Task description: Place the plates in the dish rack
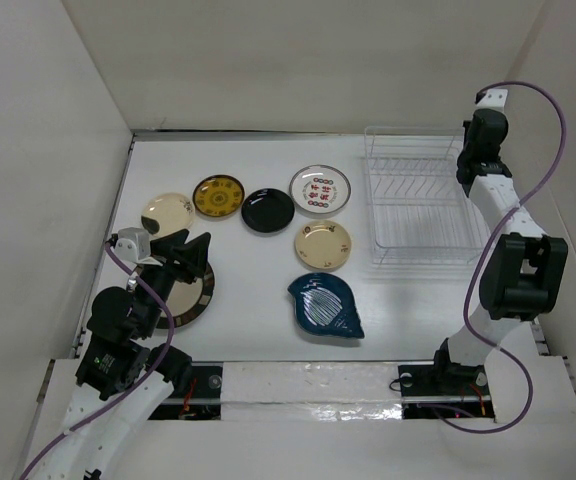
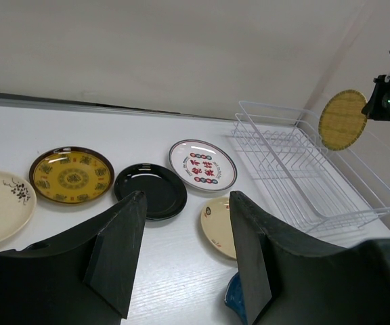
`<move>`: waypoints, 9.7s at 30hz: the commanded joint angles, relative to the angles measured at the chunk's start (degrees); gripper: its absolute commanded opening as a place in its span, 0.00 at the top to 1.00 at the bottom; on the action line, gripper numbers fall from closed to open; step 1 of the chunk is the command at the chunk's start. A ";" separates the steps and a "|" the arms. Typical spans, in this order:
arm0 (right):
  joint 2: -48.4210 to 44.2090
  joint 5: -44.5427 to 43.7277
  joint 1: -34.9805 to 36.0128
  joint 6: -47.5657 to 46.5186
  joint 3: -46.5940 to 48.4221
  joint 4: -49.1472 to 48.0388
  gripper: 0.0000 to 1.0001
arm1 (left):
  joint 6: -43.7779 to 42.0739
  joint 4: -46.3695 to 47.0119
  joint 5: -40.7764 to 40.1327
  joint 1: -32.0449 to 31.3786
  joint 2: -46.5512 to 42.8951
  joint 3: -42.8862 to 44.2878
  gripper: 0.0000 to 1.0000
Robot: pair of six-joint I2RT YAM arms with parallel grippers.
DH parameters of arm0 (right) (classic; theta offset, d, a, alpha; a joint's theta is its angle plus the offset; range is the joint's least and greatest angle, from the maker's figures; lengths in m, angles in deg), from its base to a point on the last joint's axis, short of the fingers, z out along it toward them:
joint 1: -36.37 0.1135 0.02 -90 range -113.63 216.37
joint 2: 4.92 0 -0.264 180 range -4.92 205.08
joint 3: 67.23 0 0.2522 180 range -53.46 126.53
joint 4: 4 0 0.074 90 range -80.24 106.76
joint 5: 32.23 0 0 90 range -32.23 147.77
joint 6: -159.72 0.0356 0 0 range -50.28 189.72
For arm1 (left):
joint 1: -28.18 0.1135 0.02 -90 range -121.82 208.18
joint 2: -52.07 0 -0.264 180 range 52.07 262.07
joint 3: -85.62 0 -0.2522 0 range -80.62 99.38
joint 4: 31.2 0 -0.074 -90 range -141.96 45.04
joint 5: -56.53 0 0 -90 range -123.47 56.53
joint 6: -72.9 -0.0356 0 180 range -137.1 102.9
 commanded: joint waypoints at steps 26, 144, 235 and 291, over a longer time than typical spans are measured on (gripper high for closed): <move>-4.94 0.18 0.60 -2.81 -4.10 -8.01 1.00 | 0.31 1.89 -0.13 -0.14 0.82 -0.50 0.51; -11.09 -22.19 20.57 11.03 -0.94 -1.13 1.00 | 0.31 2.24 0.83 -0.14 0.38 -0.67 0.71; -32.37 37.08 40.85 46.85 -54.73 3.70 0.27 | -0.83 3.30 -4.44 -1.72 11.01 -1.46 0.84; 2.97 -21.00 10.00 -19.42 1.52 -27.00 1.00 | -0.22 3.48 -1.63 -1.72 2.58 -1.73 0.79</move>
